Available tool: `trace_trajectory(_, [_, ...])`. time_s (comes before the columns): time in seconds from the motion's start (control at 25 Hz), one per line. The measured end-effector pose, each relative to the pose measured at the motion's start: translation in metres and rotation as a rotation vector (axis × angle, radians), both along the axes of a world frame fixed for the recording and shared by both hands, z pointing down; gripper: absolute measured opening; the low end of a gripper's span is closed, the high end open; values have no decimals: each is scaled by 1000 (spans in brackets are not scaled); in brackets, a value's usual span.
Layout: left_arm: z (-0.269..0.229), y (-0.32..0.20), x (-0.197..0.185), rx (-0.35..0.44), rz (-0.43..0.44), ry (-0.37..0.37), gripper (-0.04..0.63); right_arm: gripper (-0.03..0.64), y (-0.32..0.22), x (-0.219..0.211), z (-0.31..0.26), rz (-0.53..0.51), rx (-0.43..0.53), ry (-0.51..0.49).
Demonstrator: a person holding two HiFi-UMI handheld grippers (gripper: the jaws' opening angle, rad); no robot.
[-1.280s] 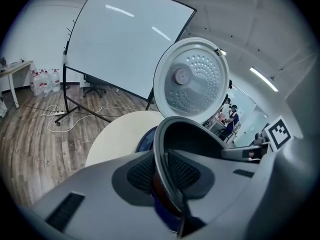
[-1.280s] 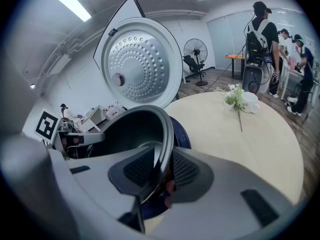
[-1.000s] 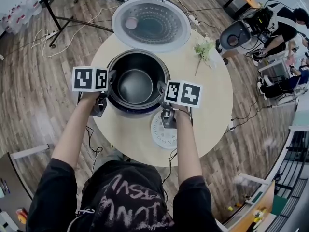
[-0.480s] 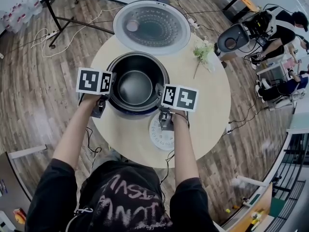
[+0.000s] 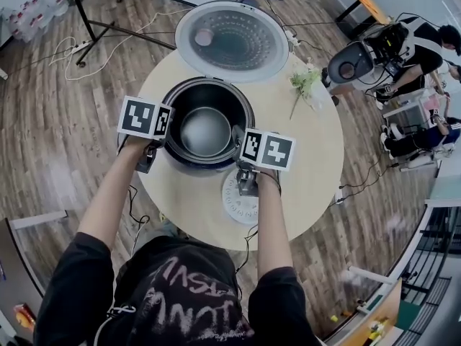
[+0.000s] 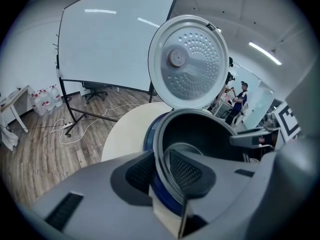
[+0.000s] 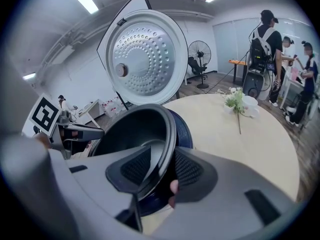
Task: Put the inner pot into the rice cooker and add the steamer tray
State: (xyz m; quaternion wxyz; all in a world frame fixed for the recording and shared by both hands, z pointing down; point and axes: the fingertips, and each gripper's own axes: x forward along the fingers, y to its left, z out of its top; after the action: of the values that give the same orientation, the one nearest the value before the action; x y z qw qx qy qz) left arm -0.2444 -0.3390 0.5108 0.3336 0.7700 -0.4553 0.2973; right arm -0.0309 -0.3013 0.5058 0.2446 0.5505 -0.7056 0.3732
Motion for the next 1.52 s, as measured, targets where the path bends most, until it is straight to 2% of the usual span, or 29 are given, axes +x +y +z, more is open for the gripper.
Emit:
trace_trajectory(0.4, [1, 4, -4, 18, 5, 38, 109, 173, 6, 0, -5, -10, 53, 2])
trace_trajectory(0.68, [-11, 8, -4, 61, 6, 111, 105, 116, 14, 8, -21, 37, 145, 0])
trace_trajectory(0.8, [-23, 12, -3, 114, 27, 137, 81, 86, 19, 11, -32, 63, 205, 14])
trace_trajectory(0.92, [-39, 14, 0, 194, 59, 154, 62, 10, 29, 19, -40, 114, 246, 37])
trace_trajectory(1.04, [-53, 20, 4, 265, 97, 172, 9, 5, 41, 25, -56, 161, 320, 30])
trace_trajectory(1.12, [-63, 25, 7, 304, 121, 197, 9, 5, 52, 29, -70, 195, 386, 12])
trace_trajectory(1.32, [-92, 38, 23, 414, 174, 339, 9, 5, 87, 43, -104, 268, 525, 27])
trace_trajectory(1.52, [-118, 55, 44, 510, 251, 444, 9, 5, 130, 61, -124, 379, 603, 63])
